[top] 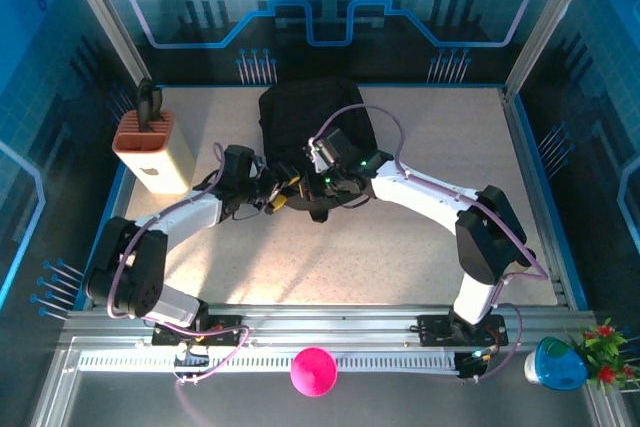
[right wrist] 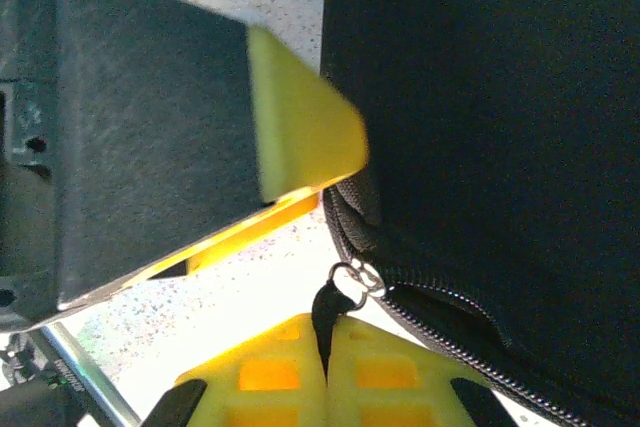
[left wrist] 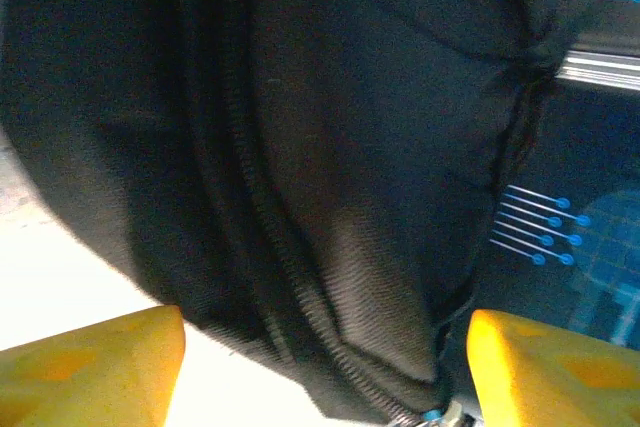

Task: Pack the student bag
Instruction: Zip the student bag at the center of the table.

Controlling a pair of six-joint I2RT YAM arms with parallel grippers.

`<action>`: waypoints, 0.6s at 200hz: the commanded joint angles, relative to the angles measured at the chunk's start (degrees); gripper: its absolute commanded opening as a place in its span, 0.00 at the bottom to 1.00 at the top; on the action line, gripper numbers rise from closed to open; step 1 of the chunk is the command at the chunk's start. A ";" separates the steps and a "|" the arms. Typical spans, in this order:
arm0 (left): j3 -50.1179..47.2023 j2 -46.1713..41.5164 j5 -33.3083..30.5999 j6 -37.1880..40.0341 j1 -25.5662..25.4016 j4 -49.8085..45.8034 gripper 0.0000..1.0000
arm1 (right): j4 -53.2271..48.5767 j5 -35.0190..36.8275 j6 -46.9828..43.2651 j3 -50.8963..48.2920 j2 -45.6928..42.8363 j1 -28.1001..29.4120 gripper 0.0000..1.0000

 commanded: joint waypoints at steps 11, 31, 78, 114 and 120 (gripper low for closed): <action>1.05 4.36 2.52 -4.17 -0.10 5.60 0.58 | 3.18 -3.04 1.46 0.09 -0.09 0.95 0.00; 1.63 6.01 2.06 -3.96 -0.11 5.57 0.50 | 2.89 -1.57 1.97 -1.43 -0.79 0.86 0.00; 1.61 9.50 0.71 -0.93 -0.09 4.69 0.25 | 1.85 3.10 6.47 -9.21 -4.30 -1.70 0.00; 1.51 10.86 -1.44 1.73 0.24 2.75 0.13 | 1.83 5.08 11.16 -18.24 -10.06 -5.70 0.00; 1.49 10.83 -1.79 2.03 0.25 2.54 0.12 | 1.58 5.81 11.75 -19.44 -11.10 -6.31 0.00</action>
